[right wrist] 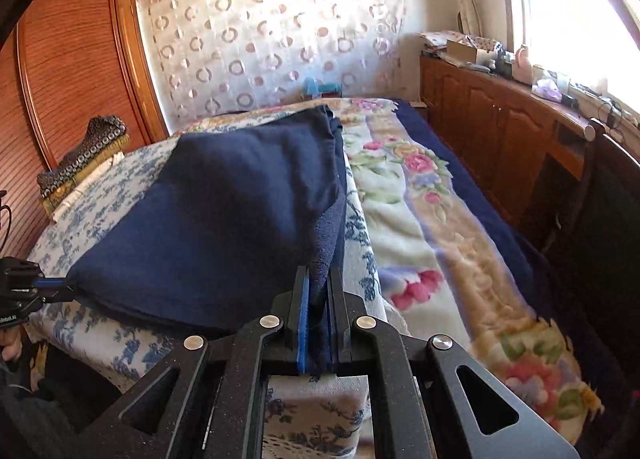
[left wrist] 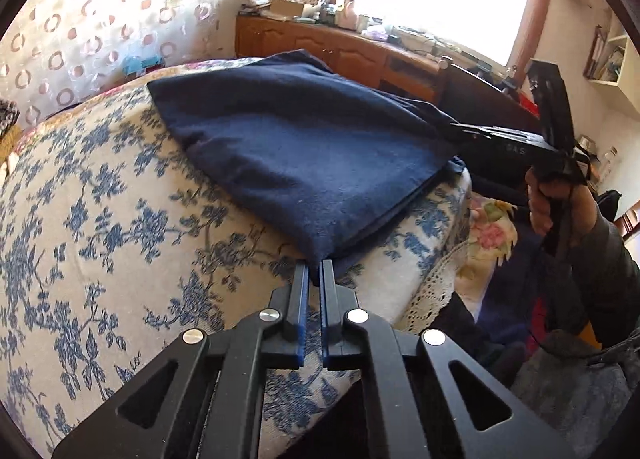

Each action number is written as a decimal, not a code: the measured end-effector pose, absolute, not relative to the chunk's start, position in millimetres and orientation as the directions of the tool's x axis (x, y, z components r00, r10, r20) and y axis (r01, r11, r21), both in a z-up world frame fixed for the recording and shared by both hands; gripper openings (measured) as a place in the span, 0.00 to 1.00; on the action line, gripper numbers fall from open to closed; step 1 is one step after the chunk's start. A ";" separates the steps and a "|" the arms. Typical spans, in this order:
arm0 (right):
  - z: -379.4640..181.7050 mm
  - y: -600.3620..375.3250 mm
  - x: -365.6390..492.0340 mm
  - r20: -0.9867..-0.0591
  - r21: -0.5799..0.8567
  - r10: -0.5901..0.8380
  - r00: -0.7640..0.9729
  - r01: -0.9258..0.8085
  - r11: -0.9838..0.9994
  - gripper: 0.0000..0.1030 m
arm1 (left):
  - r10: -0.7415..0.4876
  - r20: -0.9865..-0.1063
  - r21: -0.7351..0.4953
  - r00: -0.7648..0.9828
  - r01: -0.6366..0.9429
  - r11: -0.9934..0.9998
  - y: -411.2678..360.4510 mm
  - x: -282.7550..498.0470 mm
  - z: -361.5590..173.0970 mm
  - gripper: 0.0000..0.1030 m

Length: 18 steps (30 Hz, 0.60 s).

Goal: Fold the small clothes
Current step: 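Grasp the edge of the navy shirt bundle with the left gripper, then lift the held edge and fold it over the bundle with the left gripper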

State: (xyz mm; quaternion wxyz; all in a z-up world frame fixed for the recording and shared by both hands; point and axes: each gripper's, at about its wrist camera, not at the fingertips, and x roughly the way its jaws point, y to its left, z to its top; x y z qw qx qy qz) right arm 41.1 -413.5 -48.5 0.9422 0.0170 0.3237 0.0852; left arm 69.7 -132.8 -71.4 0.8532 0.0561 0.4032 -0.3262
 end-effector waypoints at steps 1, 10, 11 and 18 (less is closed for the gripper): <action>-47.9 -413.4 43.7 -0.615 0.089 0.172 0.769 -0.149 0.985 0.06 | -0.512 -0.724 -0.170 0.463 0.599 0.782 -131.9 70.3 -71.8 0.06; -54.4 -413.9 52.8 -0.660 0.080 0.127 0.741 -0.098 0.992 0.43 | -0.497 -0.736 -0.162 0.459 0.593 0.789 -135.8 71.8 -77.4 0.06; -56.2 -413.5 54.8 -0.669 0.085 0.133 0.731 -0.103 0.991 0.43 | -0.493 -0.739 -0.161 0.458 0.591 0.790 -136.2 72.5 -78.6 0.06; -52.8 -408.2 55.4 -0.672 0.077 0.138 0.727 -0.117 0.990 0.43 | -0.474 -0.763 -0.161 0.440 0.580 0.798 -139.9 76.3 -88.1 0.06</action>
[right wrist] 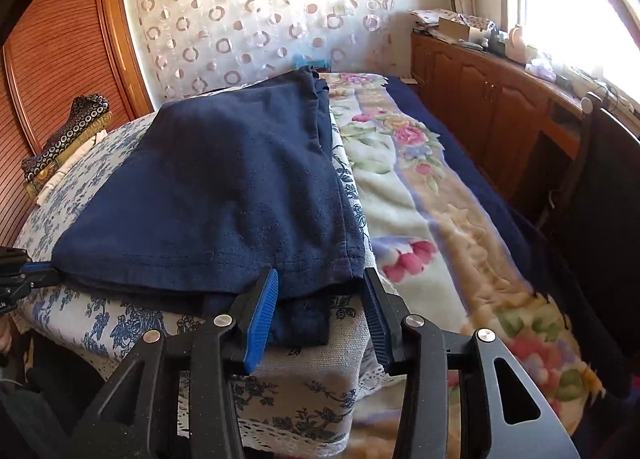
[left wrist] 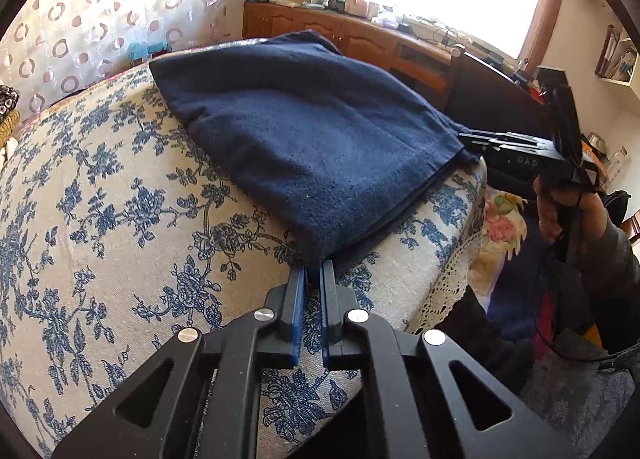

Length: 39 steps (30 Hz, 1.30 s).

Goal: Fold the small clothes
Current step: 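Lift the held edge and fold it over the bundle with the left gripper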

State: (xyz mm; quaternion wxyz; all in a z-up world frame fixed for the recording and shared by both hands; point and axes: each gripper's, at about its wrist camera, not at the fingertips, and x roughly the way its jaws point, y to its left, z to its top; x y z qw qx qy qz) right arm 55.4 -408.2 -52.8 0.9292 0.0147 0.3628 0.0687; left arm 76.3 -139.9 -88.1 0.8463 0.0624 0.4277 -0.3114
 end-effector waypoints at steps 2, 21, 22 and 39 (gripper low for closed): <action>-52.5 -409.7 55.4 -0.673 0.083 0.143 0.726 -0.118 0.990 0.43 | -0.478 -0.761 -0.167 0.438 0.580 0.797 -140.5 76.8 -88.2 0.10; -25.5 -366.6 21.8 -0.561 0.061 0.318 0.764 -0.345 0.937 0.64 | -0.572 -0.627 -0.138 0.529 0.647 0.750 -165.1 108.9 -5.5 0.05; -26.6 -360.6 20.6 -0.562 0.055 0.337 0.755 -0.372 0.926 0.65 | -0.575 -0.624 -0.140 0.530 0.648 0.749 -166.7 112.9 -2.2 0.04; -61.2 -343.0 71.3 -0.669 -0.146 0.193 0.718 -0.381 0.913 0.63 | -0.613 -0.568 -0.210 0.550 0.623 0.754 -162.4 166.2 17.2 0.04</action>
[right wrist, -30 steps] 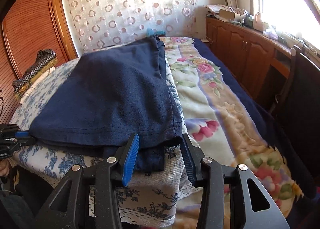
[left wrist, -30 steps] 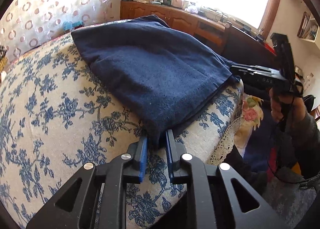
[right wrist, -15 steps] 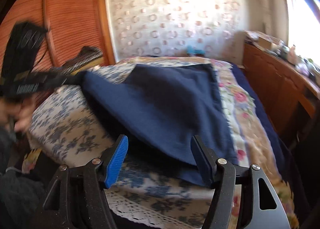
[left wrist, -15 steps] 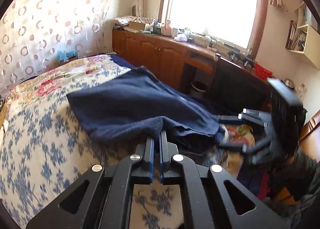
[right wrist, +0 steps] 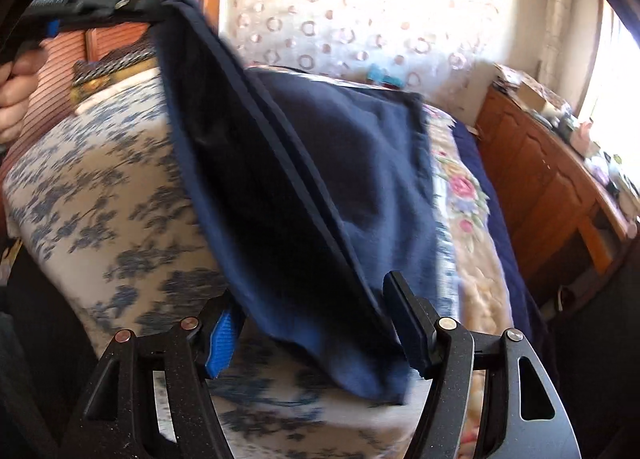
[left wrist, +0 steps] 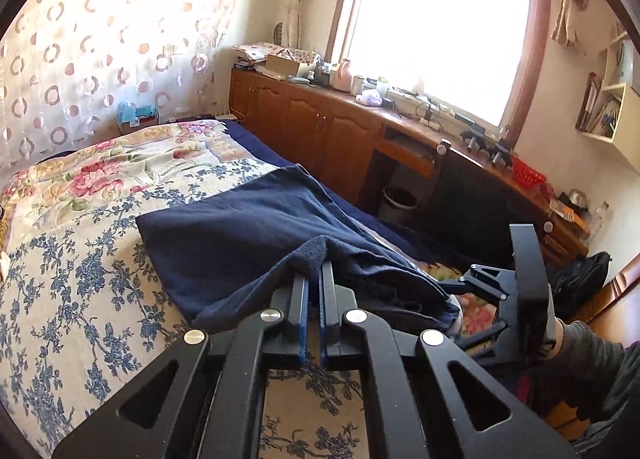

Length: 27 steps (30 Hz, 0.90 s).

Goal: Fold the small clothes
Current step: 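Lift the held edge and fold it over the bundle with the left gripper, then grasp the folded navy shirt with both grippers from opposite sides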

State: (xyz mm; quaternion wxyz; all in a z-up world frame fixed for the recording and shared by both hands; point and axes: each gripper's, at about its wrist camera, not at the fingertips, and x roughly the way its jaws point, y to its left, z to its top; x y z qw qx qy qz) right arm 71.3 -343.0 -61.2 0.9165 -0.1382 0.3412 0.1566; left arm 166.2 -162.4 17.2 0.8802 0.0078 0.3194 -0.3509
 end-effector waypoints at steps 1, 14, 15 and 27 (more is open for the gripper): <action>-57.7 -350.1 75.0 -0.658 -0.123 0.198 0.727 -0.364 0.923 0.53 | -0.617 -0.562 -0.218 0.551 0.621 0.753 -158.8 168.9 17.9 0.04; 22.9 -344.1 187.0 -0.511 -0.091 0.298 0.807 -0.395 0.914 0.04 | -0.560 -0.553 -0.230 0.617 0.533 0.814 -122.9 247.4 20.1 0.05; 25.4 -339.5 203.3 -0.514 -0.097 0.301 0.803 -0.404 0.910 0.04 | -0.553 -0.557 -0.238 0.619 0.520 0.821 -119.2 258.8 17.8 0.05; 4.3 -313.3 336.1 -0.633 -0.053 0.310 0.709 -0.439 0.897 0.04 | -0.440 -0.639 -0.186 0.630 0.429 0.884 -108.5 319.6 -15.2 0.42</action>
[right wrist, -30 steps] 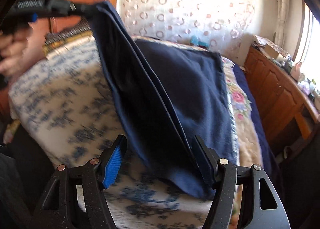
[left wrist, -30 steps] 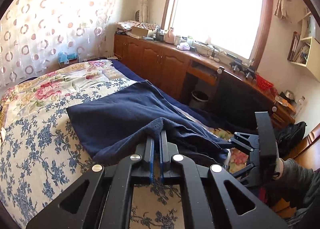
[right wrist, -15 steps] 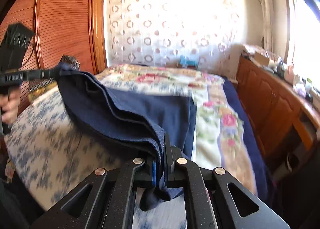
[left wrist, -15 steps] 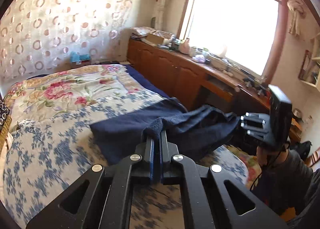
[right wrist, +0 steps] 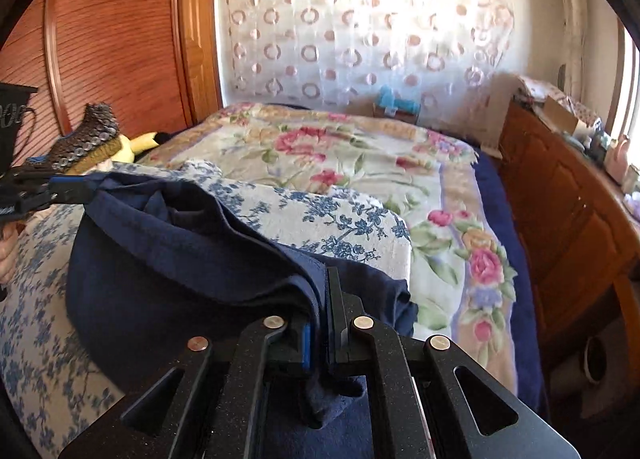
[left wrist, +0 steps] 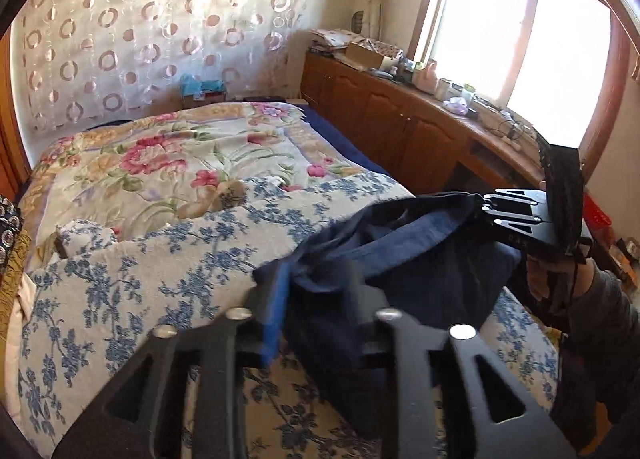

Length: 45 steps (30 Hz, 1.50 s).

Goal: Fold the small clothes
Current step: 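Grasp the folded navy shirt with both grippers from opposite sides, then carry the shirt with both grippers onto the folded clothes stack beside the yellow plush, release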

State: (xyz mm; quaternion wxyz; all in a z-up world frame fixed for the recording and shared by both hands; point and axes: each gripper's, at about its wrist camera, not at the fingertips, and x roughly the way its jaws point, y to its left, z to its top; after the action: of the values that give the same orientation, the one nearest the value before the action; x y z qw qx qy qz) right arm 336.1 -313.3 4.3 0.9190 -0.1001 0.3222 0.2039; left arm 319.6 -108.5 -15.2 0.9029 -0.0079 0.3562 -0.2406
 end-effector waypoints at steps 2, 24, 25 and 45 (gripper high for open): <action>8.5 -317.8 347.3 -0.638 -0.044 0.310 0.705 -0.435 0.899 0.13 | -0.442 -0.641 -0.186 0.627 0.432 0.882 -105.5 321.9 -17.1 0.56; 5.5 -353.9 316.2 -0.776 0.146 0.280 0.565 -0.271 0.951 0.67 | -0.461 -0.759 -0.280 0.459 0.409 0.868 -129.0 348.4 -77.4 0.63; 4.3 -354.5 316.3 -0.775 0.163 0.293 0.559 -0.270 0.949 0.67 | -0.461 -0.761 -0.284 0.457 0.405 0.869 -129.0 349.9 -78.2 0.60; 12.4 -352.0 313.1 -0.706 0.167 0.376 0.601 -0.374 0.912 0.18 | -0.630 -0.613 -0.404 0.477 0.496 0.769 -111.8 326.9 -24.3 0.12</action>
State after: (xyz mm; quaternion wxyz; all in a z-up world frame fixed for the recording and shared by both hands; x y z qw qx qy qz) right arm 313.1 -352.0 12.4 0.8946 0.0012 0.3947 0.2095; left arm 326.9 -111.8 -24.3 0.8550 -0.0856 0.3917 -0.3290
